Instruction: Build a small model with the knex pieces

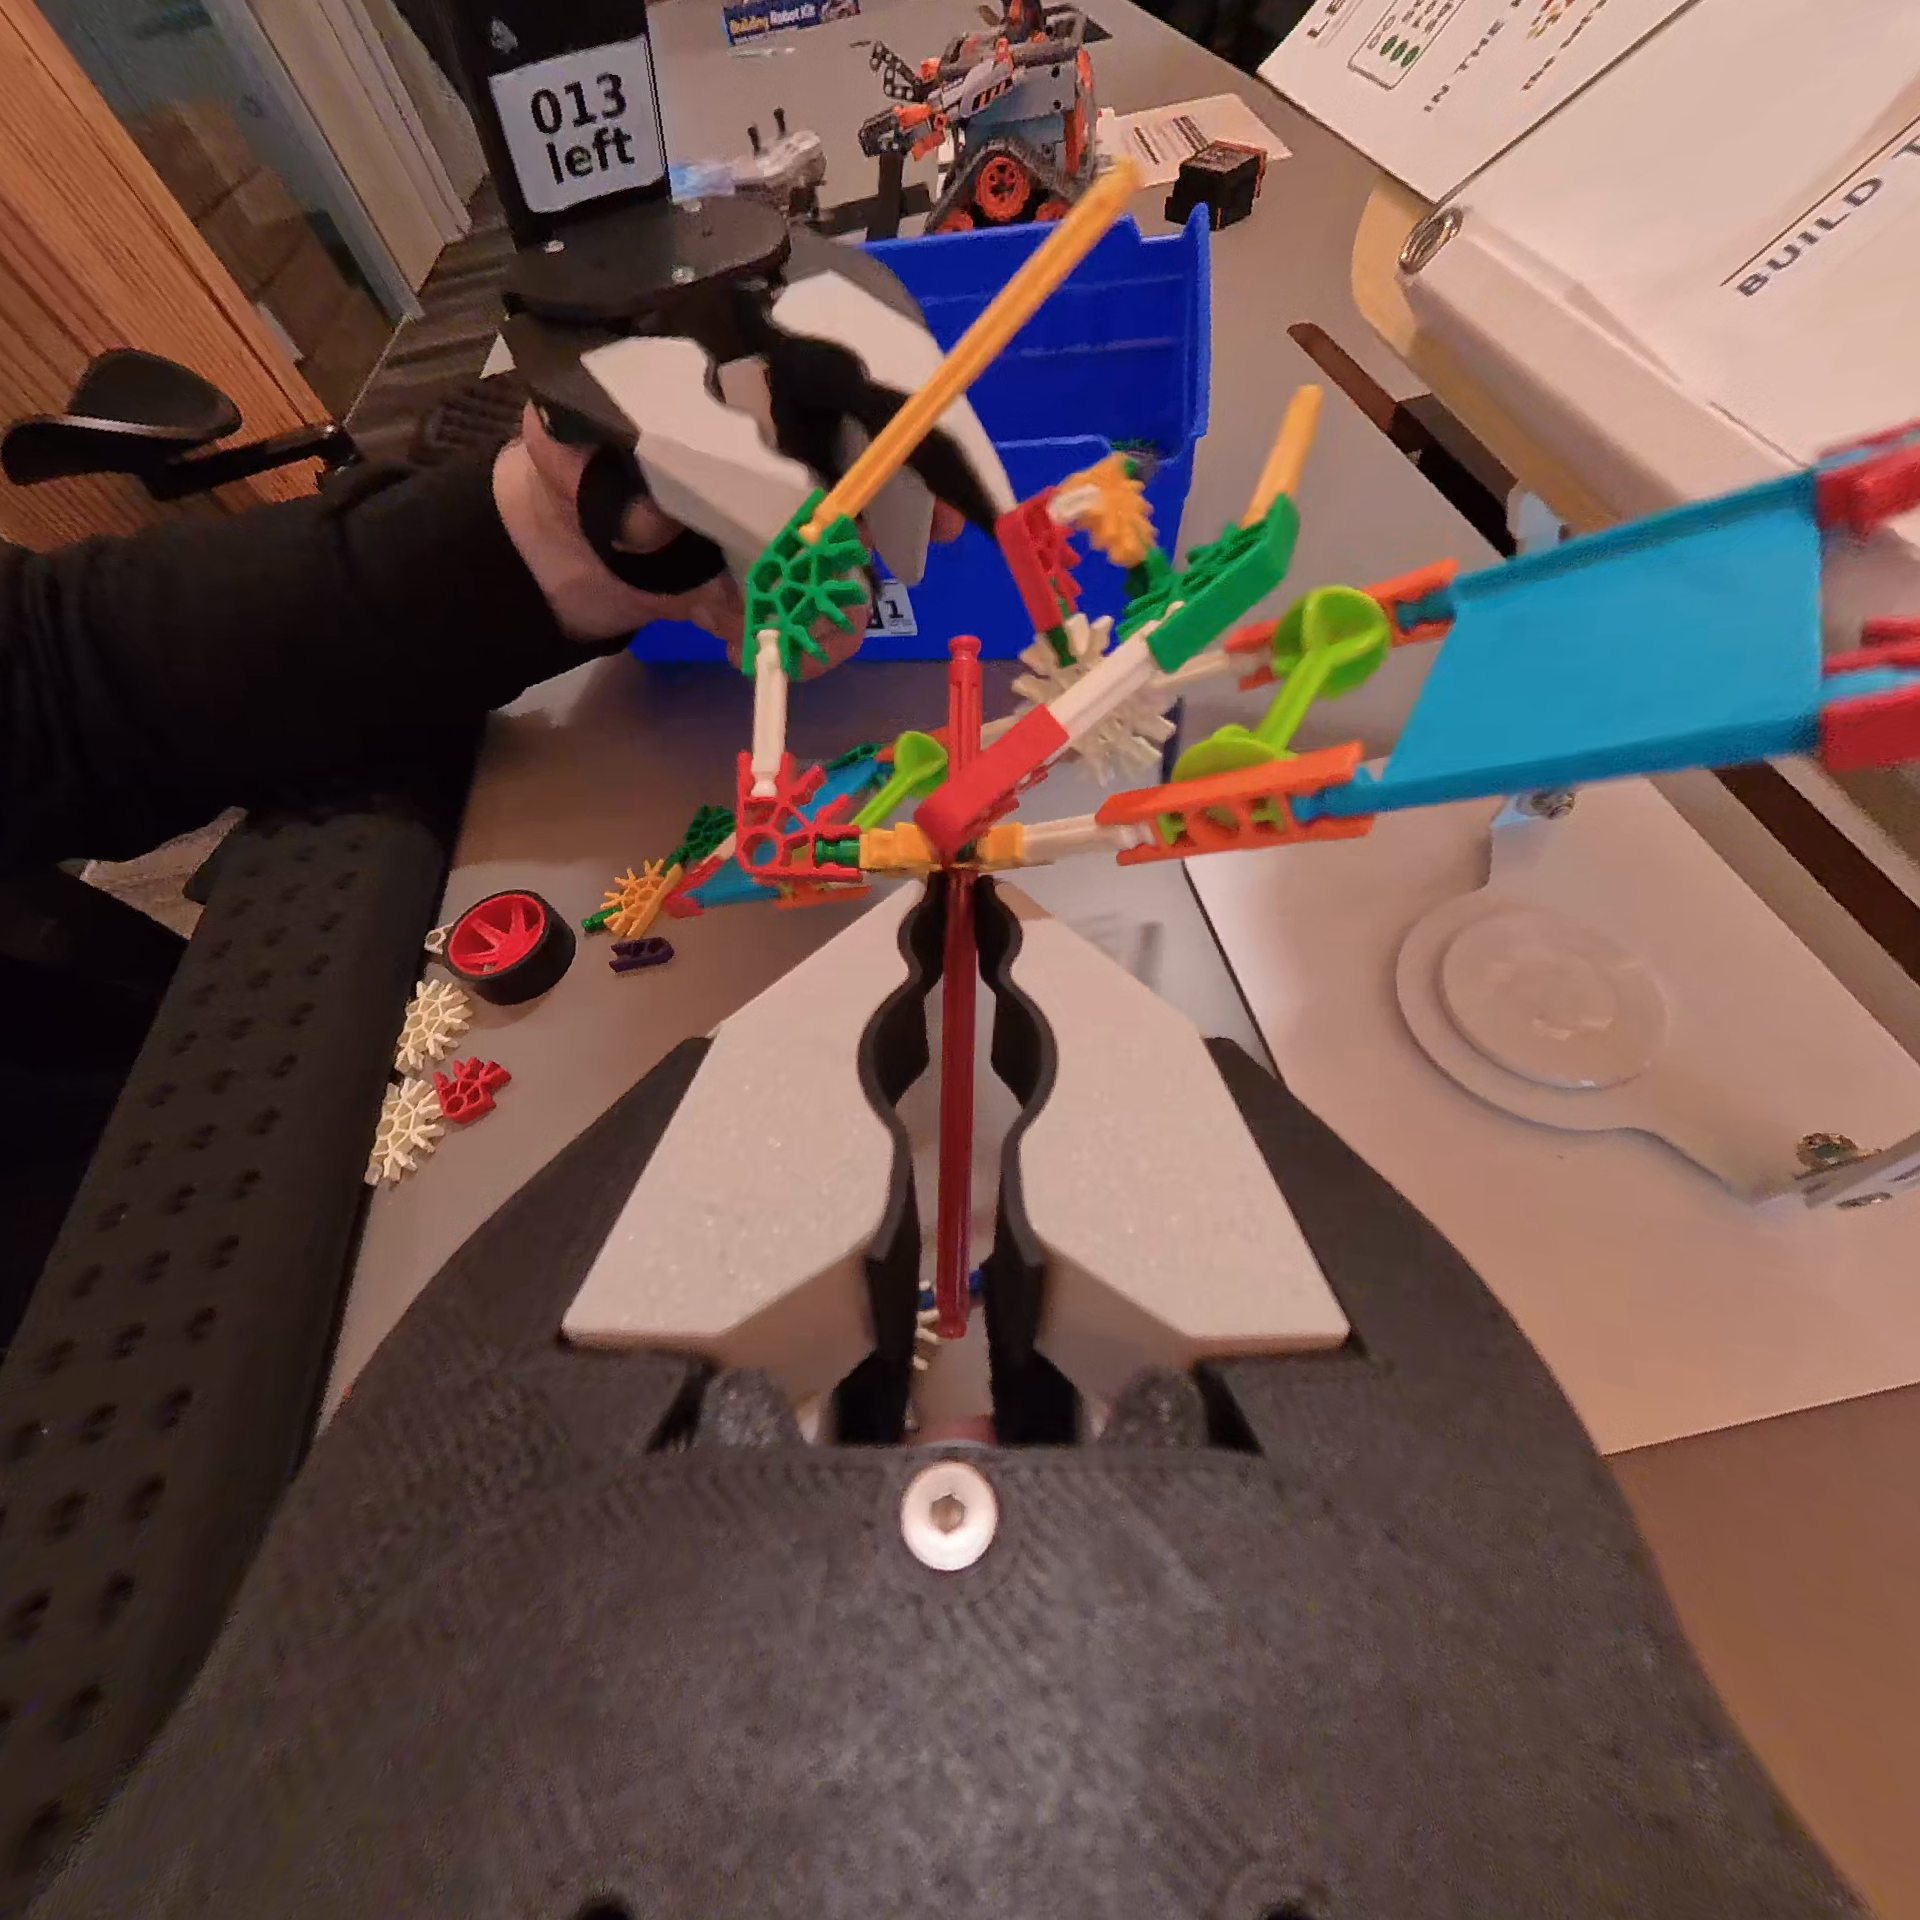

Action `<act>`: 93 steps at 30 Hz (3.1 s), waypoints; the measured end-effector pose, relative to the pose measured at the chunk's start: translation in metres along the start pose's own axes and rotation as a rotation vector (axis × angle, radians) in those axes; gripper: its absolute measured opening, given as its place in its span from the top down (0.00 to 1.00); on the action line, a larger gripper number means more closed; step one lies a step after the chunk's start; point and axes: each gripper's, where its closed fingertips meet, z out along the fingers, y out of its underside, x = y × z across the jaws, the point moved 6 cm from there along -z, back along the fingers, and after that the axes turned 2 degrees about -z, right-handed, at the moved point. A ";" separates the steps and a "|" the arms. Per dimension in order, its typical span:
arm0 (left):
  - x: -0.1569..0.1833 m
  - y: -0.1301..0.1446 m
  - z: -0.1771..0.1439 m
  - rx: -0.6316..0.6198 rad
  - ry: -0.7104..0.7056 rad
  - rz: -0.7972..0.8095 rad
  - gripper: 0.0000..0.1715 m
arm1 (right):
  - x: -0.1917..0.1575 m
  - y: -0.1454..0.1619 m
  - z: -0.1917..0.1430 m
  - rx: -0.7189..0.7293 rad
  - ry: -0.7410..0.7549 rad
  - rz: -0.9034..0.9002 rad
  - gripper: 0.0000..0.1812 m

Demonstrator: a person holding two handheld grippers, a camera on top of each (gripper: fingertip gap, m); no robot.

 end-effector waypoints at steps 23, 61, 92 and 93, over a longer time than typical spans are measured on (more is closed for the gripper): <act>0.003 0.002 -0.004 0.029 -0.136 -0.236 0.91 | 0.002 0.013 0.007 -0.031 -0.010 -0.045 0.99; 0.030 0.067 -0.007 -0.237 -0.265 -0.345 0.73 | -0.021 0.011 0.021 -0.059 -0.046 -0.173 0.99; 0.022 0.020 -0.001 -0.317 -0.830 0.715 0.98 | -0.020 0.005 0.047 -0.018 0.054 0.061 0.99; 0.021 0.021 -0.001 -0.316 -0.824 0.717 0.98 | -0.018 0.007 0.049 -0.009 0.046 0.063 0.99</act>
